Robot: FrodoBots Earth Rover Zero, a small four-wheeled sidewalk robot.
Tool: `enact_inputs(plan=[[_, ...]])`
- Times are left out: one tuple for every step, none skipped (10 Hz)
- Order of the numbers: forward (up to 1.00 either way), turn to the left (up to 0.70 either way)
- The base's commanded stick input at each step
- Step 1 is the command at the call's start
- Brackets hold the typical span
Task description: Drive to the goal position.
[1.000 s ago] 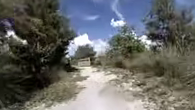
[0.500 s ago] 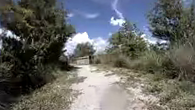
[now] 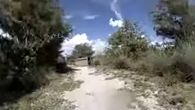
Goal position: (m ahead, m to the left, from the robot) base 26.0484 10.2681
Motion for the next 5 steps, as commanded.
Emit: enact_inputs(plan=[[0.84, 0.00], [0.84, 0.00], [0.84, 0.00], [0.84, 0.00], [0.84, 0.00]])
